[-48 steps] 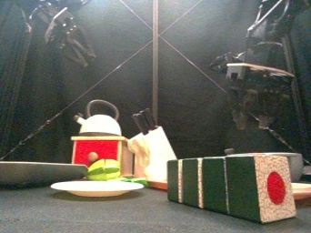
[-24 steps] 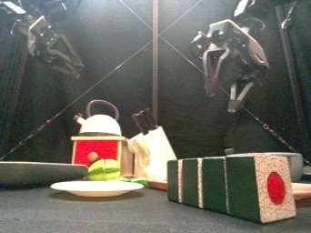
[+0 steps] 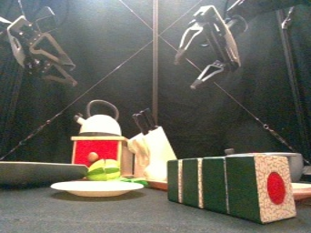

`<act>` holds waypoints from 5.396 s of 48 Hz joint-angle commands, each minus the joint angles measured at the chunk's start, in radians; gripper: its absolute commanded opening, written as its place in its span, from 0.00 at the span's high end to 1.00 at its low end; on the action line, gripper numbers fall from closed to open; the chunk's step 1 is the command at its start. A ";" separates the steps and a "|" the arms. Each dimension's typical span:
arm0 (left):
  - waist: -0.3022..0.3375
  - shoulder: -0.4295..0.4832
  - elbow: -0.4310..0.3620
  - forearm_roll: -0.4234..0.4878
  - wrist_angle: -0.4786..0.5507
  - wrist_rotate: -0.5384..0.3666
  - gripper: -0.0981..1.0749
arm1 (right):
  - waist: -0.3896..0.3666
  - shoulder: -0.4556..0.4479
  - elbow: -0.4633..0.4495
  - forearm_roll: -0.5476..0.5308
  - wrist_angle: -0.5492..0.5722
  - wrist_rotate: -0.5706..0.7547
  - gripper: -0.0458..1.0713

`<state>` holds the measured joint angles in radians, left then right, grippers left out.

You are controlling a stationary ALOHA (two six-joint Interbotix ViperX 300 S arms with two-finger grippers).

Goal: Grab pan

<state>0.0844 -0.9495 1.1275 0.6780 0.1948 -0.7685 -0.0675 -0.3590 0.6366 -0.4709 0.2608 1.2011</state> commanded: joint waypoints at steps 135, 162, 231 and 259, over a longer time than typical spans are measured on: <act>-0.002 0.009 0.006 -0.018 -0.034 -0.002 0.07 | -0.407 0.356 0.112 0.198 0.222 0.058 0.47; -0.002 0.009 0.008 -0.018 -0.034 -0.003 0.07 | -0.431 0.288 0.083 0.232 0.224 0.058 0.81; -0.040 0.057 0.002 0.035 -0.195 0.100 0.07 | -0.183 -0.003 0.106 0.293 0.192 0.055 0.83; -0.112 0.281 -0.213 0.114 -0.038 0.229 0.06 | -0.014 0.126 0.069 0.293 0.129 0.055 0.83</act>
<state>-0.0215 -0.7072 0.9725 0.7823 0.1227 -0.5446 -0.0920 -0.2408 0.7440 -0.1764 0.4004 1.2563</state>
